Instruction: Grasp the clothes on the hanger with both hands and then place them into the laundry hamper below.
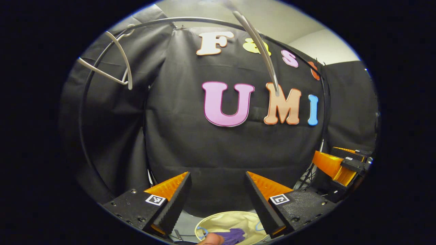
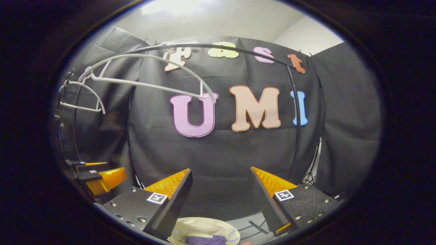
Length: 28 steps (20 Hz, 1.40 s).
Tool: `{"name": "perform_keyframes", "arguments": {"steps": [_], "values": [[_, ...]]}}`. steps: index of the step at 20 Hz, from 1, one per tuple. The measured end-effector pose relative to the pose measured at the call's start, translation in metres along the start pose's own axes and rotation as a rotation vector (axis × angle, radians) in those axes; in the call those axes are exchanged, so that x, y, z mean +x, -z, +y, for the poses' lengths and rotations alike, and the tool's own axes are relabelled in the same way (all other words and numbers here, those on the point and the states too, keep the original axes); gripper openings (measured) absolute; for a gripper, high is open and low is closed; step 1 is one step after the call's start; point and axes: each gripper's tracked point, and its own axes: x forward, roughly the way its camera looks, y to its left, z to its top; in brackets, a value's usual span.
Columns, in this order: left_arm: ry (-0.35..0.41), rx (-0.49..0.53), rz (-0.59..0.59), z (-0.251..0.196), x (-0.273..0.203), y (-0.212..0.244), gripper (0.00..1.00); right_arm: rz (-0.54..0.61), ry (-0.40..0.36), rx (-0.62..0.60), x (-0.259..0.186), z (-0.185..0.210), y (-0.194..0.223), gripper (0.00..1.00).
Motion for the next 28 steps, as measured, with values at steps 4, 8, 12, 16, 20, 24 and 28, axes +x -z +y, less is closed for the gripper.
{"name": "perform_keyframes", "arguments": {"steps": [4, 8, 12, 16, 20, 24, 28], "values": [[-0.023, 0.030, -0.036, 0.008, -0.016, -0.034, 0.92, -0.031, -0.033, -0.011, -0.014, -0.004, -0.026, 0.99], [-0.032, 0.046, -0.075, 0.003, -0.032, -0.059, 0.99, -0.049, -0.043, -0.021, -0.021, -0.013, -0.050, 0.98], [-0.033, 0.065, -0.084, -0.010, -0.046, -0.076, 0.92, -0.047, -0.094, -0.012, -0.034, -0.001, -0.061, 0.99], [-0.046, 0.083, -0.099, -0.020, -0.058, -0.085, 0.92, -0.072, -0.151, 0.014, -0.048, 0.012, -0.069, 0.99], [-0.063, 0.085, -0.101, -0.029, -0.066, -0.085, 0.92, -0.093, -0.191, 0.024, -0.059, 0.015, -0.071, 0.99], [-0.085, 0.111, -0.121, -0.042, -0.070, -0.085, 0.92, -0.102, -0.233, -0.003, -0.066, 0.014, -0.067, 1.00], [-0.077, 0.137, -0.123, -0.067, -0.069, -0.083, 0.92, -0.119, -0.264, 0.017, -0.074, 0.005, -0.073, 0.94]]}}
